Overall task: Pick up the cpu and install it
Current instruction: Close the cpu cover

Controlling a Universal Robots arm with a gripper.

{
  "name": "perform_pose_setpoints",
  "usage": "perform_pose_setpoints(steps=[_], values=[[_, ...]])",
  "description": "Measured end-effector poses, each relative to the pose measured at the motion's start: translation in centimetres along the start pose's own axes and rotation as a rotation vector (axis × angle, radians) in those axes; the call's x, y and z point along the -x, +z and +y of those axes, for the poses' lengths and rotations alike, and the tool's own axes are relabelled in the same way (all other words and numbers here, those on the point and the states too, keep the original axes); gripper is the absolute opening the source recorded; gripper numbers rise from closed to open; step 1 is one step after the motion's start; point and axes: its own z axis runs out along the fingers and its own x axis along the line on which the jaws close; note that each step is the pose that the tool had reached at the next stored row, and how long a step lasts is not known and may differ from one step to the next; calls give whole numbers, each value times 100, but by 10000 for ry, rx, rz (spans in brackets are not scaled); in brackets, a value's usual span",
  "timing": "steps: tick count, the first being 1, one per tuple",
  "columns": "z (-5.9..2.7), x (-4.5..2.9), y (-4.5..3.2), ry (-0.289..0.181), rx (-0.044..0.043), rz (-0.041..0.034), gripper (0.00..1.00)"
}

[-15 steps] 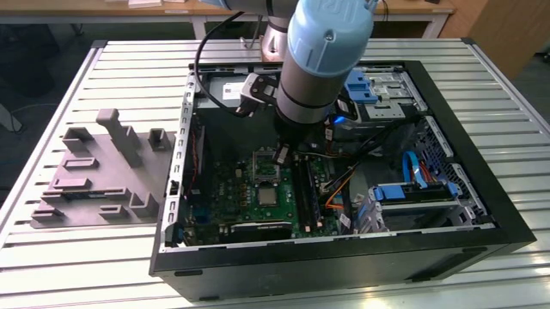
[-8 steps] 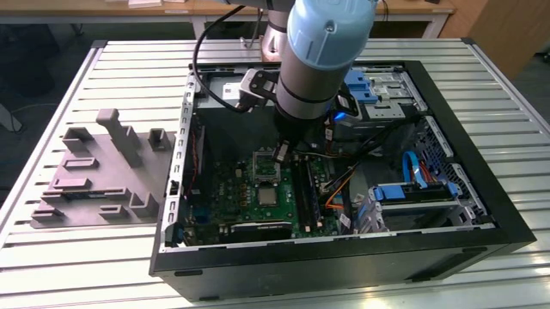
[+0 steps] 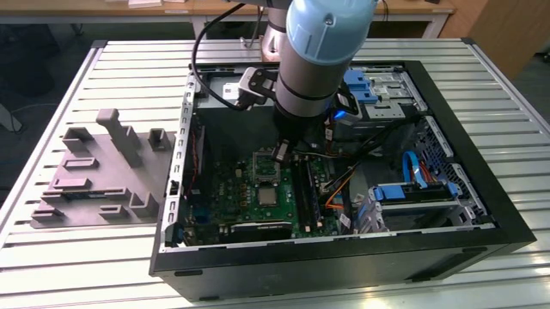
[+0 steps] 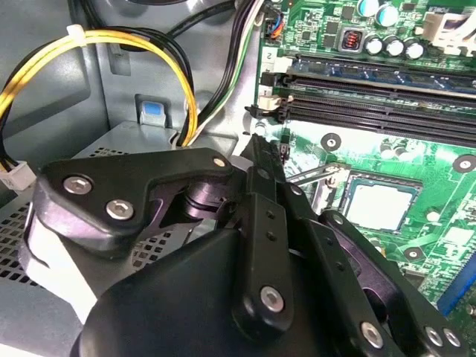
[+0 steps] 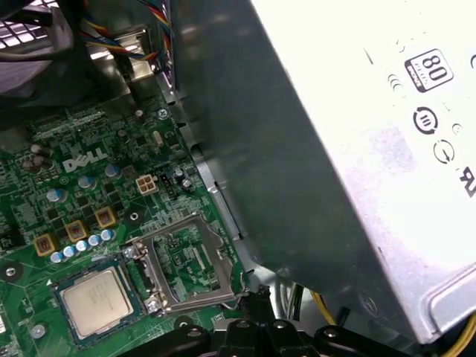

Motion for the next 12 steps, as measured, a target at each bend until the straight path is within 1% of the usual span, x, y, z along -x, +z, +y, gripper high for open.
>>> perform_pose_setpoints(steps=[1,2,3,5,6,8,12], values=[[1,0,-2,2,-13,28,11],[2,0,-4,6,-36,74,11],[3,1,-4,12,-73,148,11],[4,3,-6,24,-159,322,11],[5,4,-7,26,-183,372,11],[7,5,-17,27,-197,403,11],[14,13,-50,23,-207,426,11]])
